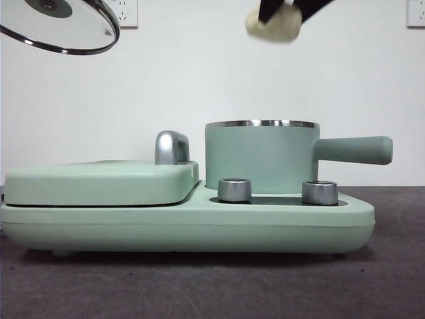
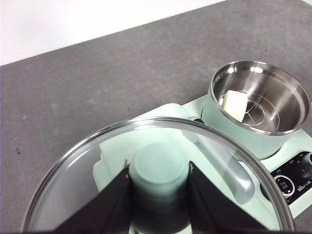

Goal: Put the buns in a small steamer

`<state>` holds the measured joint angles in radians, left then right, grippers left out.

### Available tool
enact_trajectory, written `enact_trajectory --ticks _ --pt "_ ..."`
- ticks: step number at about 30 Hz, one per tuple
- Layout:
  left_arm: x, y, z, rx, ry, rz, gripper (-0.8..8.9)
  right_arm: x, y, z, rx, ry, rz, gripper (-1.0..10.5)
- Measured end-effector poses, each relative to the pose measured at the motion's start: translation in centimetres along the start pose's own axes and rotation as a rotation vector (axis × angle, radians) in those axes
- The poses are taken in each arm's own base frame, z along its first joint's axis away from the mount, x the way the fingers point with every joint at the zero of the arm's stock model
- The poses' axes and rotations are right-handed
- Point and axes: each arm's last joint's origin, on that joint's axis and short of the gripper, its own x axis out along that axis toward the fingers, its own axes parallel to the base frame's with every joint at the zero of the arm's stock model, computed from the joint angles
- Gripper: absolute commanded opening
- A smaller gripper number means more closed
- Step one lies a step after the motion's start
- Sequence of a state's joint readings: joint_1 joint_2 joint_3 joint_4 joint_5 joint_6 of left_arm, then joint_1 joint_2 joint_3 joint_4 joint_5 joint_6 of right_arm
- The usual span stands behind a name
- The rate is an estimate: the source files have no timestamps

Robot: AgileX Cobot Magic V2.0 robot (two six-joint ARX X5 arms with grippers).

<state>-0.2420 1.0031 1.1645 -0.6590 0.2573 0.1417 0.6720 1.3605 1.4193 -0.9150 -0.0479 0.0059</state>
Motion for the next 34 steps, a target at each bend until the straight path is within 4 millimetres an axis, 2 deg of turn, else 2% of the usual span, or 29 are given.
enact_trajectory --ticks 7,13,20,22,23,24,27,29,34 --pt "0.0 0.0 0.0 0.0 0.0 0.0 0.16 5.4 -3.5 2.4 0.028 0.085 -0.061 1.9" --pt "0.0 0.0 0.0 0.0 0.0 0.0 0.16 9.5 -5.8 2.0 0.07 0.165 -0.085 1.9" --pt "0.0 0.0 0.0 0.013 -0.001 0.0 0.16 13.3 -7.1 1.2 0.075 0.248 -0.086 2.0" --pt "0.0 0.0 0.0 0.016 -0.001 0.0 0.16 13.7 -7.2 1.2 0.07 0.243 -0.085 3.0" --pt "0.0 0.0 0.0 0.016 -0.001 0.0 0.16 13.8 -7.2 1.2 0.069 0.239 -0.086 3.7" --pt "0.0 0.0 0.0 0.016 -0.001 0.0 0.16 13.8 -7.2 1.3 0.068 0.233 -0.086 3.9" --pt "0.0 0.0 0.0 0.016 -0.001 0.0 0.16 13.6 -7.0 1.4 0.064 0.229 -0.084 3.9" --pt "0.0 0.0 0.0 0.016 -0.001 0.0 0.16 12.1 -6.8 1.8 0.061 0.194 -0.088 3.9" --pt "0.0 0.0 0.0 0.016 0.0 0.0 0.16 1.9 -5.2 3.9 0.052 -0.124 -0.112 3.8"
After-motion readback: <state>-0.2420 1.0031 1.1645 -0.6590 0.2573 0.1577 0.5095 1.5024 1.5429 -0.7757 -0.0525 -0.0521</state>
